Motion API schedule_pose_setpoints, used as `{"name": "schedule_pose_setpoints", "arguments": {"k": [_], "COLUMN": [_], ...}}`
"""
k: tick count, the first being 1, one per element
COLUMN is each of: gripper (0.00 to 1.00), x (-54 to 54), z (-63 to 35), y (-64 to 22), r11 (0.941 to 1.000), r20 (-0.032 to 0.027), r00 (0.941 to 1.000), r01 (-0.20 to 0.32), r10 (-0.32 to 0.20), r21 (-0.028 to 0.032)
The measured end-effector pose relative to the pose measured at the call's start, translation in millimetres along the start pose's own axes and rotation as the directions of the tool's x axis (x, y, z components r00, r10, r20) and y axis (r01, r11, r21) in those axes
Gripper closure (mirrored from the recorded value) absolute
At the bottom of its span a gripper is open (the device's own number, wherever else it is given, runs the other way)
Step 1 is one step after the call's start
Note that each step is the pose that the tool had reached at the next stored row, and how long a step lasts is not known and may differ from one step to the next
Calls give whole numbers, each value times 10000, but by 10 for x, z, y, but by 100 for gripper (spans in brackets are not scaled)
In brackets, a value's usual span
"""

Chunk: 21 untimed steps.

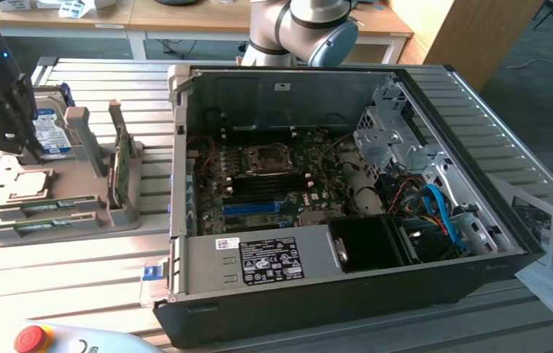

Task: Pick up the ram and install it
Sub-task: 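Pick up the ram and move it above insertion slot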

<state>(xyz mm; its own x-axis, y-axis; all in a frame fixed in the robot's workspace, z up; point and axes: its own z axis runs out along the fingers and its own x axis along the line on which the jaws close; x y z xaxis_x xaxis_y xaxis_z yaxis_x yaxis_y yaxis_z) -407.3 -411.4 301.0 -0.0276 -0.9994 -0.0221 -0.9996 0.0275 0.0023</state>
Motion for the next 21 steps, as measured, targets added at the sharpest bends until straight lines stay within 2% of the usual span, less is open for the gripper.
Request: {"name": "schedule_pose_setpoints", "arguments": {"k": [21], "gripper": [76], "x": [4], "z": [176], "y": [3], "r11": [10000], "r20": [0], "r00": [10000], "r01": [-1], "r10": [1], "r21": [-1]}}
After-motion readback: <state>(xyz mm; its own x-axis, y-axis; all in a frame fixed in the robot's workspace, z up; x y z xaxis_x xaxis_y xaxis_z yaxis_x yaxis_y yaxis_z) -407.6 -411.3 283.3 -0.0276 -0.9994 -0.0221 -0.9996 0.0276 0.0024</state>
